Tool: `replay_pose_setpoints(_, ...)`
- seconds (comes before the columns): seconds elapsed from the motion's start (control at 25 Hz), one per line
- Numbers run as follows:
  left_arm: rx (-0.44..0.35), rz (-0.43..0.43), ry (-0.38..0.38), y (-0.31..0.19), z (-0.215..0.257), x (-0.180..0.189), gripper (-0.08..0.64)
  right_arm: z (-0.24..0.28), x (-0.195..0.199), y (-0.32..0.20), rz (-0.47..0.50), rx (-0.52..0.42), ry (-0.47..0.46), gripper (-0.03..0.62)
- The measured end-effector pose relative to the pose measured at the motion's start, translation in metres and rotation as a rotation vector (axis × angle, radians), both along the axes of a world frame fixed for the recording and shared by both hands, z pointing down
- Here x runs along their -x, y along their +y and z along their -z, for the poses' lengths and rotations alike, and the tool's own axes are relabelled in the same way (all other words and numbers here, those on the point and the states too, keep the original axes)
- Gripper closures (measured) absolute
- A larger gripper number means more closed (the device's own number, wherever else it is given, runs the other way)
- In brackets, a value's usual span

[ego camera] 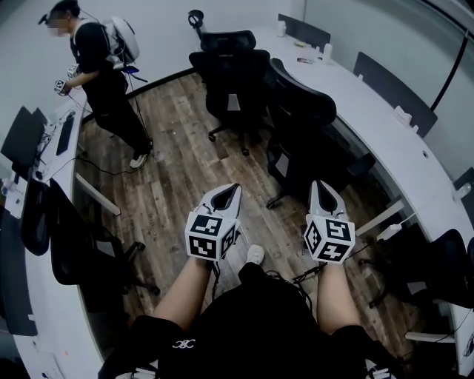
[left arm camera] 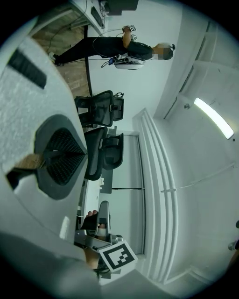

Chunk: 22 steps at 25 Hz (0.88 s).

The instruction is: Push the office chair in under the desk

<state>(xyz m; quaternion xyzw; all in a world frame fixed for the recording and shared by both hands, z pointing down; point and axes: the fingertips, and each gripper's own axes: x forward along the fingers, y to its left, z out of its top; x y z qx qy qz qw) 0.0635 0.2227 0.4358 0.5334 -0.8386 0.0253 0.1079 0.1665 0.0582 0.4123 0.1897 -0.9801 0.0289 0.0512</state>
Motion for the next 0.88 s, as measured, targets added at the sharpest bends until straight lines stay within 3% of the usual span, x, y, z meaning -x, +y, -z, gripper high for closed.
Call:
replay_pose_setpoints(0.2,0.032,-0.008,-0.028,-0.040,0.002,0.055,0.549,-0.001,0.046,-0.049,-0.013,0.019,-0.011,0.583)
replay_pose_setpoints(0.4,0.028,-0.030,0.019,-0.090,0.005,0.112,0.549,0.005,0.094,-0.099,-0.003,0.032,-0.011,0.583)
replay_pose_setpoints(0.88,0.053,-0.052,0.020,-0.209,0.014,0.235,0.550,0.002,0.184,-0.203,0.014,0.029,0.082,0.583)
